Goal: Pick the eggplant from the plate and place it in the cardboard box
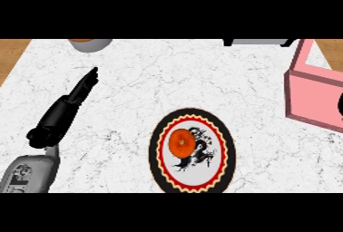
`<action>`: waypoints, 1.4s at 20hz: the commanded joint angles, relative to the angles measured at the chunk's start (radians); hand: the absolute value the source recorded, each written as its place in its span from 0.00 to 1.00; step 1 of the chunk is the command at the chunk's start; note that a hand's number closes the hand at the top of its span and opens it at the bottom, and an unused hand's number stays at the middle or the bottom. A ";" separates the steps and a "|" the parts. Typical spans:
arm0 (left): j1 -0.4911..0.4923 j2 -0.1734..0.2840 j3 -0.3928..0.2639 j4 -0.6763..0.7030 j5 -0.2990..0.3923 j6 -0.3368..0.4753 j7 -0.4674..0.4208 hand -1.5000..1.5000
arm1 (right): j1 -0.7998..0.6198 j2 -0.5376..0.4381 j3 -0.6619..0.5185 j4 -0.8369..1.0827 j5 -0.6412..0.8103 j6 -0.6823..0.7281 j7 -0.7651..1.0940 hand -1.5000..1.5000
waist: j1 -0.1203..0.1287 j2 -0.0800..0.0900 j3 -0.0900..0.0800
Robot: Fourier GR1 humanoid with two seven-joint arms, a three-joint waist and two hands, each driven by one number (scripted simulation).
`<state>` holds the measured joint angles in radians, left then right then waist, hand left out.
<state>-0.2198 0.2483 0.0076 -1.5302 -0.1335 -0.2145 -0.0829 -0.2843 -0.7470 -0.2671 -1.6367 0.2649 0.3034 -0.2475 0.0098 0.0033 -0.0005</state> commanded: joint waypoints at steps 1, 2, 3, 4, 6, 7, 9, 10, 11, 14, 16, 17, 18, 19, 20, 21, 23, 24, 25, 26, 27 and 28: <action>-0.019 -0.017 -0.015 -0.035 -0.005 -0.002 0.046 0.50 | -0.104 -0.026 0.026 0.218 0.128 -0.056 -0.082 1.00 | 0.011 0.001 0.001; -0.036 -0.007 -0.007 -0.024 0.011 -0.020 0.041 0.50 | -0.176 -0.075 0.028 0.317 0.151 -0.049 -0.102 1.00 | 0.030 0.007 0.001; -0.021 0.002 0.010 0.017 -0.003 -0.009 -0.002 0.50 | -0.144 -0.086 0.037 0.340 0.171 -0.041 -0.163 1.00 | 0.013 0.004 0.001; 0.004 0.014 0.022 0.007 0.013 -0.025 -0.036 0.50 | -0.158 -0.116 0.047 0.377 0.187 -0.017 -0.166 1.00 | 0.018 0.005 0.001; -0.005 0.011 0.002 0.001 -0.005 -0.025 -0.029 0.50 | -0.205 -0.143 0.097 0.491 0.232 0.016 -0.173 1.00 | 0.033 0.010 0.001; -0.022 0.004 0.004 0.007 0.006 -0.026 -0.007 0.50 | -0.208 -0.195 0.103 0.531 0.238 0.070 -0.190 1.00 | 0.038 0.013 0.001; -0.051 -0.030 -0.030 0.013 -0.023 -0.003 0.007 0.50 | -0.273 -0.174 0.177 0.603 0.283 0.102 -0.177 1.00 | 0.044 0.016 0.001; -0.039 -0.015 -0.011 -0.017 0.006 -0.023 0.013 0.50 | -0.258 -0.215 0.170 0.665 0.295 0.117 -0.249 1.00 | 0.046 0.014 0.002; -0.006 -0.012 -0.011 -0.029 -0.005 -0.015 0.007 0.50 | -0.255 -0.191 0.197 0.697 0.325 0.092 -0.293 1.00 | 0.038 0.010 0.002; -0.029 -0.035 -0.024 -0.012 -0.020 0.002 0.010 0.50 | -0.340 -0.217 0.248 0.831 0.394 0.108 -0.378 1.00 | 0.042 0.013 0.002; -0.076 -0.009 -0.007 0.025 -0.009 -0.026 -0.002 0.50 | -0.378 -0.227 0.287 0.913 0.459 0.090 -0.396 1.00 | 0.056 0.021 0.003; -0.017 -0.022 -0.020 0.020 -0.015 -0.022 -0.032 0.50 | -0.388 -0.232 0.289 0.960 0.481 0.073 -0.419 1.00 | 0.048 0.015 0.002; -0.056 -0.029 -0.027 0.003 -0.026 -0.008 0.015 0.50 | -0.386 -0.254 0.303 0.993 0.490 0.113 -0.445 1.00 | 0.046 0.015 0.003; -0.023 0.003 0.006 0.003 0.020 -0.055 -0.016 0.50 | -0.410 -0.226 0.329 1.018 0.514 0.105 -0.465 0.00 | 0.054 0.015 0.003; -0.033 -0.010 -0.011 0.005 -0.008 -0.034 -0.009 0.50 | -0.427 -0.214 0.348 1.027 0.514 0.139 -0.522 0.00 | 0.046 0.013 0.003; -0.067 0.003 0.015 0.041 0.003 -0.038 -0.020 0.50 | -0.414 -0.242 0.355 1.058 0.523 0.137 -0.594 0.00 | 0.043 0.018 0.003; -0.055 -0.024 -0.018 0.001 -0.010 -0.027 0.026 0.50 | -0.450 -0.242 0.353 1.094 0.509 0.142 -0.677 0.00 | 0.047 0.016 0.004; -0.031 -0.029 -0.023 0.013 -0.023 -0.016 -0.010 0.50 | -0.453 -0.239 0.346 1.095 0.484 0.163 -0.716 0.00 | 0.041 0.014 0.003; -0.050 -0.028 -0.023 0.029 -0.032 -0.013 -0.002 0.50 | -0.470 -0.215 0.342 1.111 0.476 0.143 -0.725 0.00 | 0.039 0.015 0.004; -0.061 -0.019 -0.006 0.020 -0.019 -0.016 0.006 0.50 | -0.501 -0.215 0.304 1.127 0.428 0.170 -0.730 0.00 | 0.044 0.015 0.004; -0.049 -0.016 0.002 0.035 0.000 -0.033 -0.007 0.50 | -0.477 -0.179 0.267 1.124 0.366 0.176 -0.748 0.00 | 0.029 0.012 0.004; -0.047 -0.015 0.003 0.018 -0.005 -0.024 0.003 0.50 | -0.486 -0.147 0.219 1.133 0.302 0.182 -0.742 0.00 | 0.031 0.009 0.005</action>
<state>-0.2674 0.2296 0.0005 -1.5121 -0.1439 -0.2382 -0.0818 -0.7411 -0.9432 0.0303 -0.5575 0.6794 0.3872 -0.8391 0.0481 0.0164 0.0035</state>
